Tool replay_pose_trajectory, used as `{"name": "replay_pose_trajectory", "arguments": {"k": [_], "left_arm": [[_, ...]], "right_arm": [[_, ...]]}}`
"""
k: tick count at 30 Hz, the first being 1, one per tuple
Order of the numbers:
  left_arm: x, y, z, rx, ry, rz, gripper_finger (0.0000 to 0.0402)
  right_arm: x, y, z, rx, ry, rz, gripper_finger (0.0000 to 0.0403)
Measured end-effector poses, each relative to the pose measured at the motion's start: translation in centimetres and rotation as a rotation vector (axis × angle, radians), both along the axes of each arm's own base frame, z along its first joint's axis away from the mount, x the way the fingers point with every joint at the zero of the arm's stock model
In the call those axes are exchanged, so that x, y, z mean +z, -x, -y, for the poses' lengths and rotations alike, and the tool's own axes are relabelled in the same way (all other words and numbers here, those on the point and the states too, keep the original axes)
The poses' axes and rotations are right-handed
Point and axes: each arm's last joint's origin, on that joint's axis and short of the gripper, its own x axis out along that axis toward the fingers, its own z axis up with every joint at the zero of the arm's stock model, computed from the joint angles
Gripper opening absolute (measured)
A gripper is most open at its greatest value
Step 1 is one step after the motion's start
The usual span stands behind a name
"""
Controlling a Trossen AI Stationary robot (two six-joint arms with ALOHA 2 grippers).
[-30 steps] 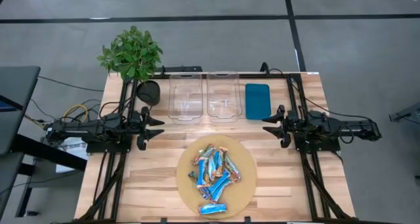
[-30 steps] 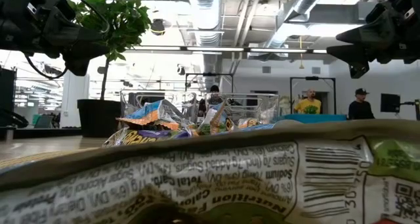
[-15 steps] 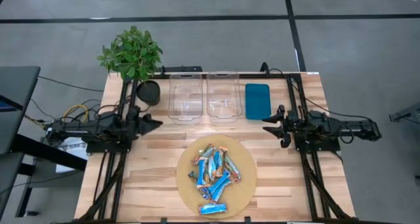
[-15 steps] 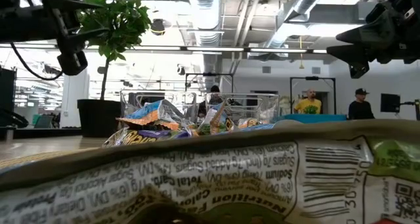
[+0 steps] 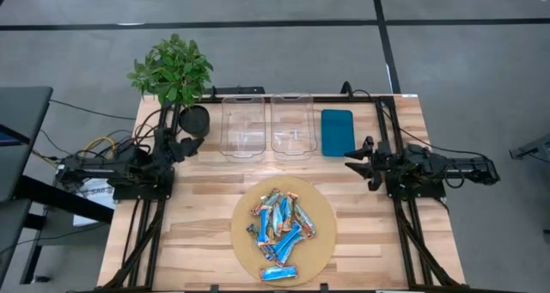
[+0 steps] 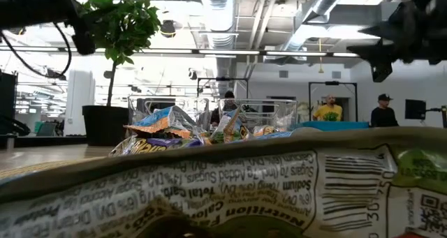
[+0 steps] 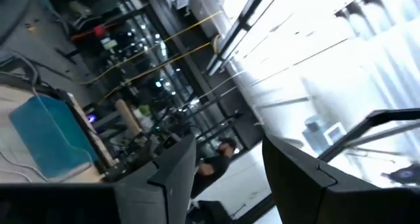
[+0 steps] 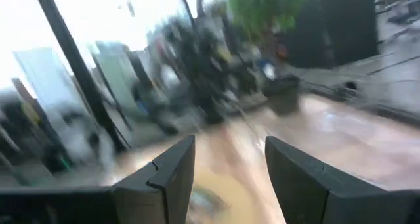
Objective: Pick and place Granola Bars by type
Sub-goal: Put the red granola bar into the left transparent bin
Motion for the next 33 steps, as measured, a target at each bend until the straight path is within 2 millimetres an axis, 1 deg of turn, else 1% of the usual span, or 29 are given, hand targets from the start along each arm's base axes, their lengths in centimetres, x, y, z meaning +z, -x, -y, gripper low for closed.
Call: {"name": "replay_pose_trajectory", "arguments": {"k": [3,5,7,10,13,15,19,22,25,29,31,33], "left_arm": [[2.3,-1.2,0.0,0.007,-0.026,-0.078,0.0169],[3.8,-2.6,0.1,-0.006,-0.066,-0.157,0.0169],[5.4,-4.4,0.3,-0.049,-0.107,-0.247,0.0169],[6.6,-7.8,0.6,-0.149,-0.134,-0.45,0.0169],[6.7,-10.8,0.8,-0.242,-0.176,-0.72,0.0169],[6.9,-12.6,0.9,-0.273,-0.21,-0.87,0.0169],[6.4,-15.8,1.1,-0.331,-0.301,-1.136,0.0169],[6.0,-17.8,1.4,-0.389,-0.363,-1.253,0.0169],[4.2,-19.5,1.5,-0.449,-0.357,-1.365,0.0169],[1.4,-21.4,1.9,-0.51,-0.304,-1.436,0.0169],[-0.1,-22.2,2.4,-0.528,-0.304,-1.475,0.0169],[-1.4,-23.1,2.8,-0.536,-0.311,-1.486,0.0169]], "right_arm": [[1.3,0.3,0.1,0.029,-0.263,0.158,0.0177],[2.1,0.5,0.2,0.04,-0.411,0.256,0.0177],[2.7,0.7,0.2,0.062,-0.493,0.327,0.0177],[3.5,1.1,0.1,0.105,-0.524,0.404,0.0177],[4.3,0.9,-0.2,0.16,-0.447,0.329,0.0177],[5.5,0.7,-0.5,0.196,-0.397,0.245,0.0177],[7.7,-0.8,-1.1,0.225,-0.279,-0.025,0.0177],[9.5,-2.3,-1.6,0.227,-0.191,-0.236,0.0177],[10.5,-3.5,-2.1,0.232,-0.148,-0.452,0.0177],[11.0,-5.3,-2.7,0.234,-0.136,-0.657,0.0177],[10.6,-6.2,-3.0,0.236,-0.129,-0.729,0.0177],[10.3,-7.0,-3.3,0.244,-0.125,-0.76,0.0177]]}}
